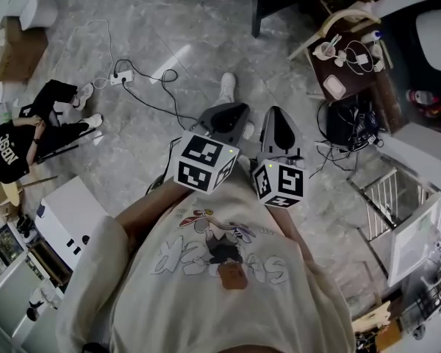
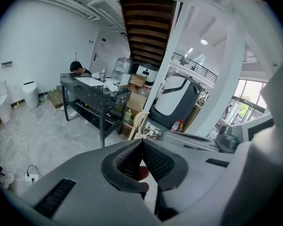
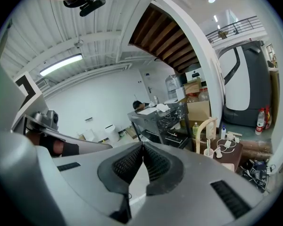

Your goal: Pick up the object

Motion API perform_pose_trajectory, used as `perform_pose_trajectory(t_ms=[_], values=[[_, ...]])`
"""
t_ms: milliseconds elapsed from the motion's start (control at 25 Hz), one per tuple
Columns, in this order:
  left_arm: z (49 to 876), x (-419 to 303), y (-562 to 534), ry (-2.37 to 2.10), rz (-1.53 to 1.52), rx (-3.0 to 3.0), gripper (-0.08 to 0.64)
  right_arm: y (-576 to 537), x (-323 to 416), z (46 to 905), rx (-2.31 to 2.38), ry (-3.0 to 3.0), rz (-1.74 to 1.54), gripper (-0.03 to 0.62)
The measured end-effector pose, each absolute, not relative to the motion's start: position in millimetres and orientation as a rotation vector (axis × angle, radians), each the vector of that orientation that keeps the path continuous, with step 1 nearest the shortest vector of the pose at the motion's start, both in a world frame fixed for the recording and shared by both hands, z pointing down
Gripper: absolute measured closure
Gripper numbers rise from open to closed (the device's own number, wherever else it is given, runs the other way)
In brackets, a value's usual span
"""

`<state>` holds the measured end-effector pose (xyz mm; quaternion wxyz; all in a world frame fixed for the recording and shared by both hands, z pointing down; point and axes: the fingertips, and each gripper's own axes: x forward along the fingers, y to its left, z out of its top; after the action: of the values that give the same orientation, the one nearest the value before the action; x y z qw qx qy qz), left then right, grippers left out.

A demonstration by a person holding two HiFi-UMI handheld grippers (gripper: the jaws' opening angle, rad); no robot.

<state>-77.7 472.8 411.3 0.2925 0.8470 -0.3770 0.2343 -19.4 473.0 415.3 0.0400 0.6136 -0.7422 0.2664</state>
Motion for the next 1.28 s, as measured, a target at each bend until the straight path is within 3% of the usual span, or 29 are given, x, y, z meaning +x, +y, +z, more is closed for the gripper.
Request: perform_pose_trajectory(t_ms=[1280], values=[[399.2, -76.6, 231.2, -0.873, 0.575, 2.294, 0.546, 247.4, -24.2, 404.8, 1.961, -2.127, 0.745, 0.574]])
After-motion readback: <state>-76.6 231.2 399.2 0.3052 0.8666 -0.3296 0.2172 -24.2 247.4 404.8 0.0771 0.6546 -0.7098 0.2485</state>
